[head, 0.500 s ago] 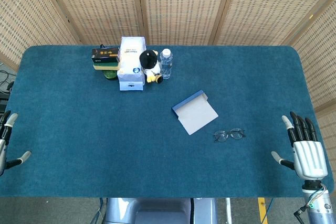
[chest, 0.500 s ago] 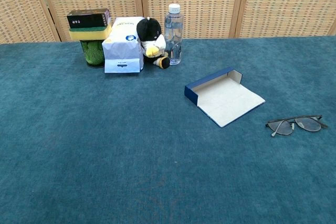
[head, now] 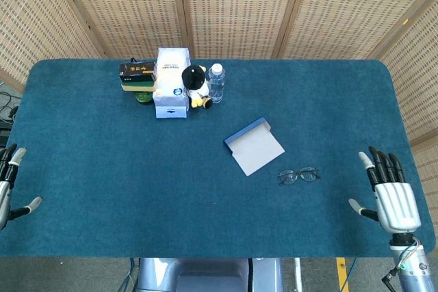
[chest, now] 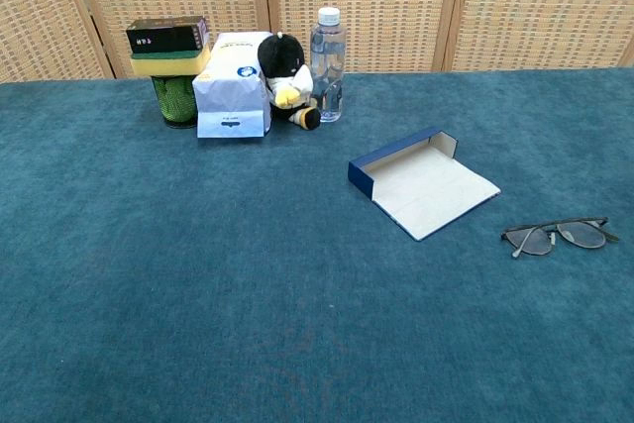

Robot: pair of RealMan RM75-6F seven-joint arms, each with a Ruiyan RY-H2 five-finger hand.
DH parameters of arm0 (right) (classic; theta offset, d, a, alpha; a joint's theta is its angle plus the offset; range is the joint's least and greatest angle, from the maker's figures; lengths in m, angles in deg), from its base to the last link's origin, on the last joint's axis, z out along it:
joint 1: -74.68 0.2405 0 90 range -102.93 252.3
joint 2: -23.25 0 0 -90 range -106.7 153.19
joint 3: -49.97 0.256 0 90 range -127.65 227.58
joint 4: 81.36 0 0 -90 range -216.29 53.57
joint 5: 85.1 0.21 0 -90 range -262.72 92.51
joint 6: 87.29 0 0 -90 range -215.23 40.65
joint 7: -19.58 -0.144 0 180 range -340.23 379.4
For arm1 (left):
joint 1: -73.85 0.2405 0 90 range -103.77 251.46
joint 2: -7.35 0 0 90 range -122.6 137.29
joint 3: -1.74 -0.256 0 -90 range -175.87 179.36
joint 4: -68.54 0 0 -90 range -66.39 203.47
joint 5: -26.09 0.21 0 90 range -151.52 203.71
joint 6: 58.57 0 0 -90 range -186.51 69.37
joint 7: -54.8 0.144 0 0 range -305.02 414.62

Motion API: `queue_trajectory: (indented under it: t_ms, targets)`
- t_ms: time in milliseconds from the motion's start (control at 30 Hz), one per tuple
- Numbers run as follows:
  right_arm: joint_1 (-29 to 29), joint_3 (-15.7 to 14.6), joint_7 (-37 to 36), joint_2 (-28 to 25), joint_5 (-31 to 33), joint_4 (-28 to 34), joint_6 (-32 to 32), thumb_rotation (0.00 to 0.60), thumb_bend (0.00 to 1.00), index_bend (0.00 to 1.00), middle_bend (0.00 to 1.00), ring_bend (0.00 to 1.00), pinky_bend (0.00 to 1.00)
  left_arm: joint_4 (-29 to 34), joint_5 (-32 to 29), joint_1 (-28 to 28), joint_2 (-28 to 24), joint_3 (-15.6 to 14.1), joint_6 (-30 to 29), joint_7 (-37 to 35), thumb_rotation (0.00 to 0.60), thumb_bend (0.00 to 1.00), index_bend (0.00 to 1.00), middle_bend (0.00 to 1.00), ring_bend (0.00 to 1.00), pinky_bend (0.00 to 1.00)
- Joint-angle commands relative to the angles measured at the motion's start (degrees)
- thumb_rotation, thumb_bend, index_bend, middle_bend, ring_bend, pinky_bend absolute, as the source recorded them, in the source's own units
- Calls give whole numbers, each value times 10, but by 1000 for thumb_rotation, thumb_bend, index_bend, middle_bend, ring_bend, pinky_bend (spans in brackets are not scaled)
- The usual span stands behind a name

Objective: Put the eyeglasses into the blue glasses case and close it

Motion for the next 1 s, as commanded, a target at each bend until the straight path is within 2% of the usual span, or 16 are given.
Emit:
queue_trajectory:
  t_ms: [33, 200, 400, 567, 700, 867, 1000]
  targets:
    - [44, 1, -40, 12, -31, -39, -49, 600, 2, 191, 0, 0, 0, -8, 7, -4, 4, 0, 3, -3, 600, 0, 0, 0, 0, 0]
    - [104, 7, -109, 50, -61, -123, -105, 600, 110, 318, 0, 0, 0, -13, 6, -9, 9, 2, 7, -3, 600, 0, 0, 0, 0, 0]
    - [154, 7, -143, 107, -56, -214, -176, 600, 250, 371, 0, 0, 0, -16, -9, -14, 13, 7, 20, 5, 600, 0, 0, 0, 0, 0]
    - [177, 3, -135, 146, -60, -276, -200, 600, 260, 397, 0, 0, 0, -21, -15, -23, 18, 10, 33, 11, 600, 0, 0, 0, 0, 0]
    - [190, -1, -142, 173, -56, -314, -219, 600, 311, 402, 0, 0, 0, -24, -20, -25, 22, 12, 37, 16, 600, 0, 0, 0, 0, 0]
    - [199, -9, -142, 194, -54, -348, -231, 600, 316, 408, 0, 0, 0, -23, -25, -26, 24, 13, 39, 22, 600, 0, 0, 0, 0, 0]
    - [202, -13, -135, 204, -53, -365, -236, 600, 358, 409, 0, 0, 0, -22, -28, -26, 24, 13, 40, 23, 600, 0, 0, 0, 0, 0]
